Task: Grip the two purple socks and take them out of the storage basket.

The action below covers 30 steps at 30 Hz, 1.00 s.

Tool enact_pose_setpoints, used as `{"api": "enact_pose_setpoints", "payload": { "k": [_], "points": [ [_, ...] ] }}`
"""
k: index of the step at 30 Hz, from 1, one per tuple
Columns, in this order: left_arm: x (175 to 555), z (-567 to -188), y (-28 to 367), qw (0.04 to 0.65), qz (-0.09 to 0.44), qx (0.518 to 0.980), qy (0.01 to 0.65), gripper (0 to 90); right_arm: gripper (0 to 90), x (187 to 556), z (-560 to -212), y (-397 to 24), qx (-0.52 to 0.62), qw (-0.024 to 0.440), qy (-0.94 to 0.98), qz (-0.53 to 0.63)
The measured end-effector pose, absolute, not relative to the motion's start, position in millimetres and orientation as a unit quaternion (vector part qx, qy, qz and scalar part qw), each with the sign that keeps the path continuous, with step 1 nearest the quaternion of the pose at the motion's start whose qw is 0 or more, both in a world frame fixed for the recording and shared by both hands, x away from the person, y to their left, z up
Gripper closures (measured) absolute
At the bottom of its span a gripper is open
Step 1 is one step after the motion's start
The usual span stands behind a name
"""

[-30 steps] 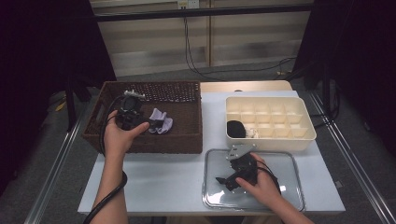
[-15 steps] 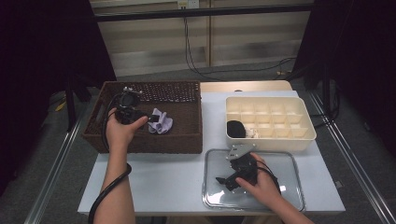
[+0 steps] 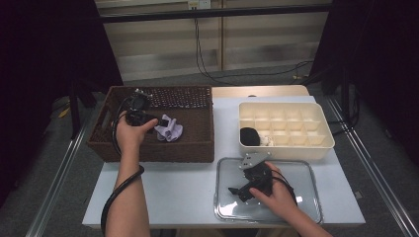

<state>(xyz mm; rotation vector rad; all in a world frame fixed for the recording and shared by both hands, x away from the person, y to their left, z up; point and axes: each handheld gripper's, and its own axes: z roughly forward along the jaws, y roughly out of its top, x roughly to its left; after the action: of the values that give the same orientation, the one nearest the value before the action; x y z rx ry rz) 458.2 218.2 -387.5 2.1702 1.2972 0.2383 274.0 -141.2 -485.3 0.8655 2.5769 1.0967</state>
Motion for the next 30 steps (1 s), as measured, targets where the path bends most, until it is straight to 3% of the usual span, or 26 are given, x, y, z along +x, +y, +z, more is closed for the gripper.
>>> {"api": "enact_pose_setpoints", "payload": {
  "k": [6, 13, 23, 30],
  "points": [
    [467, -391, 219, 0.28, 0.079, 0.809, 0.51, 24.1, 0.0, 274, -485, -141, 0.294, 0.105, 0.874, 0.372],
    [474, -391, 221, 0.268, 0.067, 0.807, 0.522, 31.9, 0.0, 274, -485, -141, 0.292, 0.106, 0.875, 0.372],
    [485, -397, 218, 0.285, 0.073, 0.802, 0.52, 33.9, 0.0, 274, -485, -141, 0.292, 0.106, 0.875, 0.372],
    [494, -414, 216, 0.267, 0.06, 0.806, 0.525, 51.1, 0.0, 274, -485, -141, 0.293, 0.105, 0.874, 0.372]
  ]
}}
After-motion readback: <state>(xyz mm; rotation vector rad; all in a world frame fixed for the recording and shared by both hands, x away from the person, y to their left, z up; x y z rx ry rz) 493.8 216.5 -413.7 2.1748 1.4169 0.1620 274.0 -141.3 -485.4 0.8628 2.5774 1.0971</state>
